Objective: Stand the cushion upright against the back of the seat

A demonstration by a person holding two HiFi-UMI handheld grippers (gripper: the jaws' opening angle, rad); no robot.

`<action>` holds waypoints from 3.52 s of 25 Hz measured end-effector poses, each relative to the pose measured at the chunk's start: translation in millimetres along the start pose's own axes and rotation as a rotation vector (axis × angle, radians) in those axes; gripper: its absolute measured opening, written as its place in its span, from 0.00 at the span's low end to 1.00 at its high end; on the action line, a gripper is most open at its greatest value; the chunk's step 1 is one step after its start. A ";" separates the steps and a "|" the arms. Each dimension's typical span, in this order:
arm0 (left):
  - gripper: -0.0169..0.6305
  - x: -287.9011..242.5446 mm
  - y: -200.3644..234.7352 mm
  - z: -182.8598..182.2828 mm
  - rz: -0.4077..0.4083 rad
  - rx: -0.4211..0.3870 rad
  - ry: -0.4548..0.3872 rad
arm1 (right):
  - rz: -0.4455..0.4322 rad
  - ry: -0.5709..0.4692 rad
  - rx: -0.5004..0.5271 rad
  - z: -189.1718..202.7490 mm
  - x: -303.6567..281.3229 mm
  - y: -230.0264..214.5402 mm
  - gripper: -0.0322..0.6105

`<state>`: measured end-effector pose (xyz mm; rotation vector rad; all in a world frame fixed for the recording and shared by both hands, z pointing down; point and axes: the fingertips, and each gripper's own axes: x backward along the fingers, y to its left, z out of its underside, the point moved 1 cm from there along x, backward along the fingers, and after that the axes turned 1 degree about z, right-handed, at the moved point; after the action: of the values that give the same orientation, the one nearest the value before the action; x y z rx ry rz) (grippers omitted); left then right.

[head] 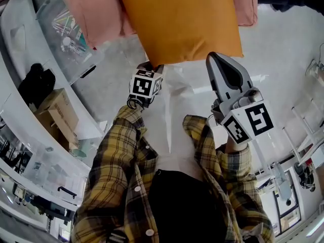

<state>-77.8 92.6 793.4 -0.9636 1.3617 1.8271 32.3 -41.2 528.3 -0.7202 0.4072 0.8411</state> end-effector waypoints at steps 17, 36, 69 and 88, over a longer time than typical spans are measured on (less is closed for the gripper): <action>0.08 131.7 -56.8 -49.1 0.041 -0.009 -0.106 | -0.022 -0.087 0.031 -63.9 54.7 42.4 0.08; 0.07 318.1 -172.6 -207.3 0.218 0.024 -0.474 | -0.047 -0.277 0.120 -158.2 161.5 53.3 0.08; 0.09 402.8 -11.7 -527.1 0.351 0.161 -0.513 | -0.027 -0.275 0.087 -285.5 10.2 50.1 0.08; 0.17 371.8 121.6 -595.0 0.292 0.294 -0.427 | -0.052 -0.194 0.038 -314.7 -80.0 46.6 0.08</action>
<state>-268.4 -484.6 422.7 -0.2116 1.4902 1.8331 -69.1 -287.8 337.2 -0.6056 0.2285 0.8437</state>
